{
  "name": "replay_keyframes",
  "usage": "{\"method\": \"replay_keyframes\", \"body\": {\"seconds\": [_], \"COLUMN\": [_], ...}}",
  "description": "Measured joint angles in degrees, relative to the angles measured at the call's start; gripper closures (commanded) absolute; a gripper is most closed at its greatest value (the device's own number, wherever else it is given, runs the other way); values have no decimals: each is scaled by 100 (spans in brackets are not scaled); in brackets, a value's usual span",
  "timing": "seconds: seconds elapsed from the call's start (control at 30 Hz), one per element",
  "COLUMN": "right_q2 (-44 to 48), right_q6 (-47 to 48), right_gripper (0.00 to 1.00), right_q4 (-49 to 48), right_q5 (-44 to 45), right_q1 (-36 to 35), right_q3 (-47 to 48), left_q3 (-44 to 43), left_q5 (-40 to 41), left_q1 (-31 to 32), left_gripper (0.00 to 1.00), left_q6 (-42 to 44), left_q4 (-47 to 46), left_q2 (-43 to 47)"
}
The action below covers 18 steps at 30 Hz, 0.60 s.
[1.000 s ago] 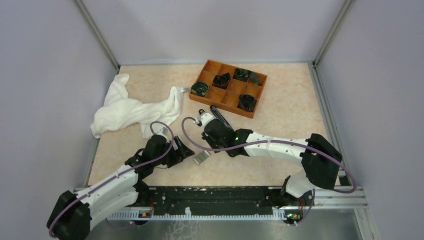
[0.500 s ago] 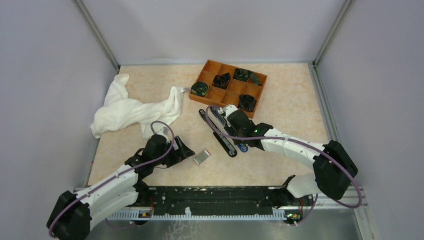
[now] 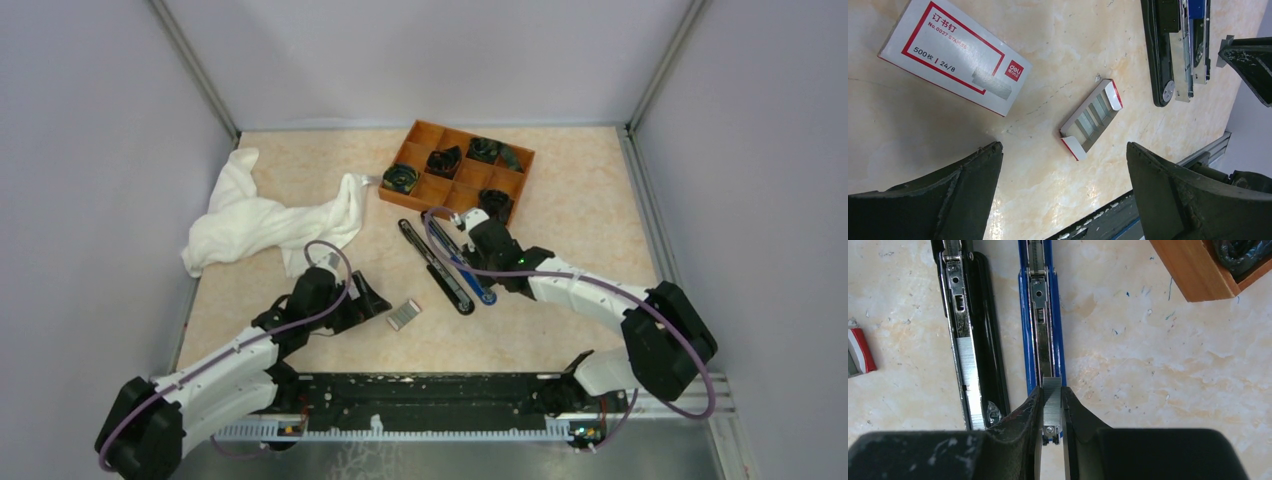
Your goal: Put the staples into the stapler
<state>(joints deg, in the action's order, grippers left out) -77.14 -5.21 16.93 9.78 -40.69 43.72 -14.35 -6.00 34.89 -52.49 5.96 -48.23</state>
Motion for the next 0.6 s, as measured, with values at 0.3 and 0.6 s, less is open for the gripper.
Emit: {"method": "replay_keyframes", "body": {"seconds": [0.3,0.6], "right_q2": [0,-11], "right_q6": [236,389], "right_gripper": [85,87], "right_q4": [-275,-411], "right_q5": [-48,-98], "right_q1": [9,9], "right_q3": [-114,-175], "left_q3": [-131,-160], "left_q5": [-20,-70], "left_q1": [0,0], "left_gripper": [1,1], "left_q6": [133,177], "left_q4": [-61,-103], "left_q2": [-199,-275]}}
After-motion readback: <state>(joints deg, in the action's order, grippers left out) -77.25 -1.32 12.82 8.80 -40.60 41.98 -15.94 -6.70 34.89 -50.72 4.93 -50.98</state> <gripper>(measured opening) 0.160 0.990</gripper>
